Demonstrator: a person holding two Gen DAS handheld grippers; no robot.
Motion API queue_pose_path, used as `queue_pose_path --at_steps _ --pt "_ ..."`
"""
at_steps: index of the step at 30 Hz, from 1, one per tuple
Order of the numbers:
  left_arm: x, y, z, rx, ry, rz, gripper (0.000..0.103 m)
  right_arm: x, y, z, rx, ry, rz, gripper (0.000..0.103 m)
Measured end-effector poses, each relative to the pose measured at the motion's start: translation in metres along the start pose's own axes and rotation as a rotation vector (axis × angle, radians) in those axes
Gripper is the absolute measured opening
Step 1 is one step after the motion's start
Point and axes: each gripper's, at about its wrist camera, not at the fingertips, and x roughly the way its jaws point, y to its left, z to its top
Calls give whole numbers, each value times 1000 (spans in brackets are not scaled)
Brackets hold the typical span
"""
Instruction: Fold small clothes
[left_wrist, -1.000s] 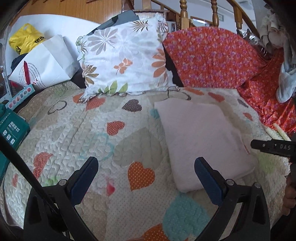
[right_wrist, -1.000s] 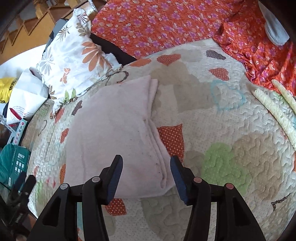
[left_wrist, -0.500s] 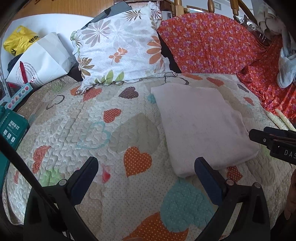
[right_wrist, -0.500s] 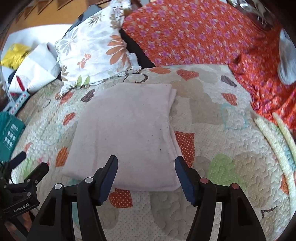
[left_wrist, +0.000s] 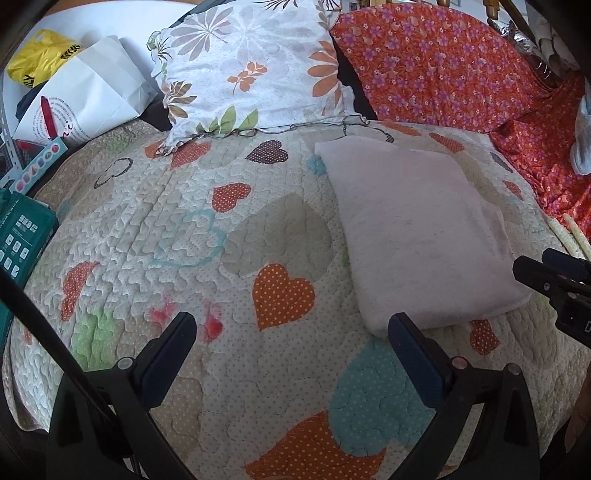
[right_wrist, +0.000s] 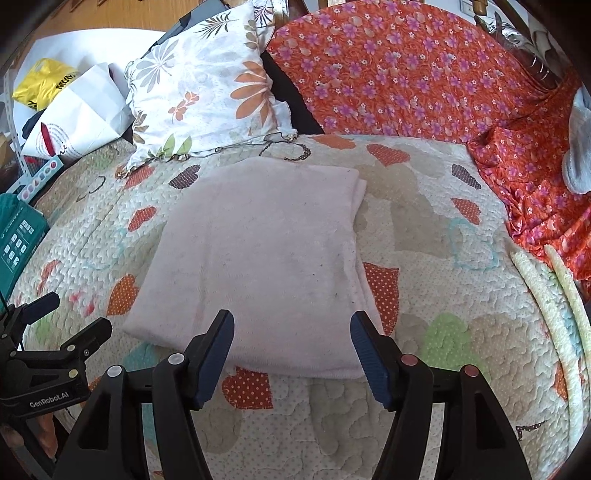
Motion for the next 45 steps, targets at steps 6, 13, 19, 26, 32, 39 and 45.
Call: queue_pose_path --at_steps 6,13,19,26,32,39,45 --pt "3 2 -1 -6 16 -1 103 2 6 -3 -29 9 -14 73" --pt "7 6 -2 -18 39 -2 103 6 10 -5 -59 27 -56 76" --pt "10 8 -3 -26 55 -1 103 11 7 -7 -52 56 -83 76" --pt "13 9 -3 -23 66 13 103 13 4 -7 -39 70 -96 76" --pt "15 10 -4 -26 72 7 103 12 7 -8 -60 62 -103 77" --pt "18 12 -6 -40 88 3 103 9 17 -10 -118 45 -130 77" --pt "18 13 -6 -45 92 1 103 8 25 -12 -158 34 -147 78"
